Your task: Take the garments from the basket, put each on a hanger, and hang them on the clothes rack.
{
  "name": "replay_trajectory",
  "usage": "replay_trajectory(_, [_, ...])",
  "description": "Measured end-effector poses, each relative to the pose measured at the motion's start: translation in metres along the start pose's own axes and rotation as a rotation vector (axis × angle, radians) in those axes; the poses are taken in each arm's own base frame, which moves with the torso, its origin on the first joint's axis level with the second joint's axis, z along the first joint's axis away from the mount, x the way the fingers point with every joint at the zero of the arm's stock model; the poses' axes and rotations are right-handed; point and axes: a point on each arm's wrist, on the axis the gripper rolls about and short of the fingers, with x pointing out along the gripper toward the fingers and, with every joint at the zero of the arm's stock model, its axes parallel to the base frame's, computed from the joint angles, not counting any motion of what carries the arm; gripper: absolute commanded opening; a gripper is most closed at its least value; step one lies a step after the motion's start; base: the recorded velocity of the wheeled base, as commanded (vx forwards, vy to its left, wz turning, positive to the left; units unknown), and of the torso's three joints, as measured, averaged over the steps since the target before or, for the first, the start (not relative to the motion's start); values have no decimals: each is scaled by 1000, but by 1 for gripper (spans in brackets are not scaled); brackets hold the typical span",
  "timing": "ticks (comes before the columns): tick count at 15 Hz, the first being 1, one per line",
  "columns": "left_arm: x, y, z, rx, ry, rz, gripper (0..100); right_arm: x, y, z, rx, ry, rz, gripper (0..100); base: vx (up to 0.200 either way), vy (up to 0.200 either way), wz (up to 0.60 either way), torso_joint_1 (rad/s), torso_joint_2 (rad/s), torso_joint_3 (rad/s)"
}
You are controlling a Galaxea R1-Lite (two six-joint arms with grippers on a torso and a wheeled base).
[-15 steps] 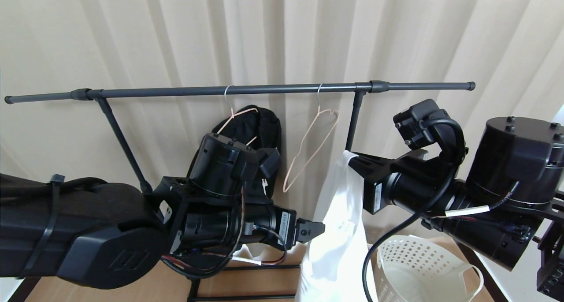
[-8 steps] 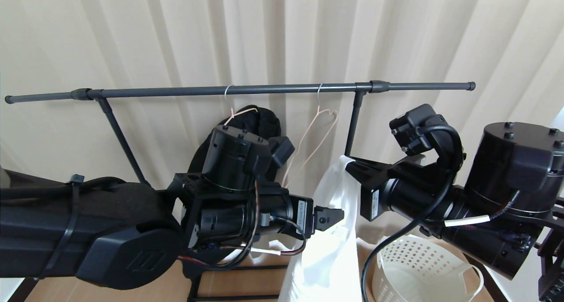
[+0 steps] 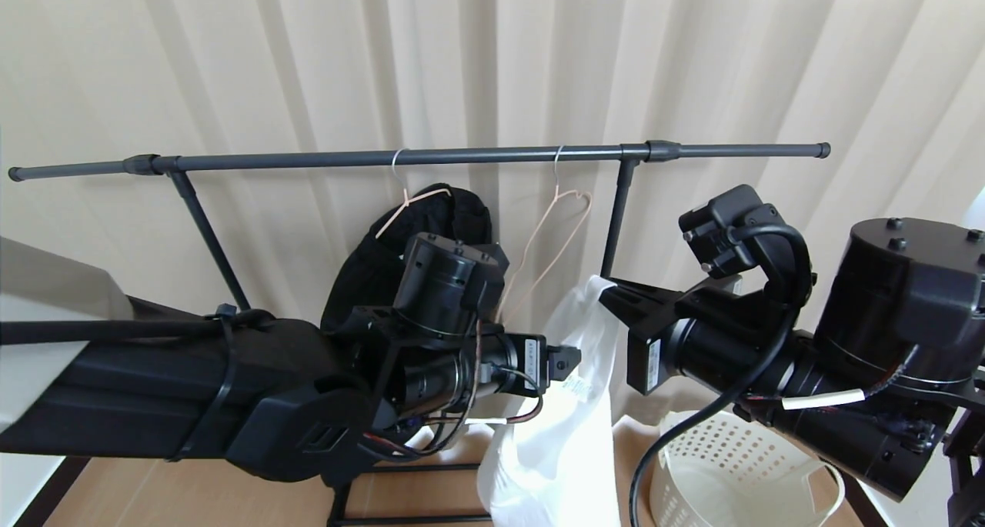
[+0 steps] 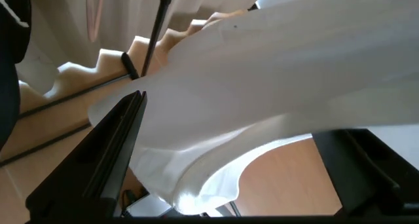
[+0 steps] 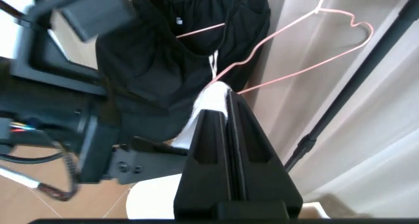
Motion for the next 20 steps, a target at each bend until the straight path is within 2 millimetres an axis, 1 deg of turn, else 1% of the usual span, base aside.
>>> replay_trajectory(3, [7, 4, -7, 1, 20, 41, 100, -5, 0, 3, 1, -13, -2, 0, 0, 0, 0, 0, 0, 0])
replay_trajectory(8, [13, 15, -27, 3, 95, 119, 100, -19, -4, 15, 9, -58, -5, 0, 0, 0, 0, 0, 0, 0])
replay_trajectory(13, [12, 26, -48, 16, 144, 217, 100, -25, -11, 22, 17, -87, -32, 0, 0, 0, 0, 0, 0, 0])
replay_trajectory(18, [7, 36, -60, 19, 183, 258, 100, -25, -21, 23, 18, -81, -70, 0, 0, 0, 0, 0, 0, 0])
replay_trajectory(19, [5, 37, -61, 19, 184, 259, 0, -24, -23, 21, 15, -60, -80, 0, 0, 0, 0, 0, 0, 0])
replay_trajectory(20, [2, 37, -61, 19, 182, 259, 0, -24, -25, 22, 16, -60, -85, 0, 0, 0, 0, 0, 0, 0])
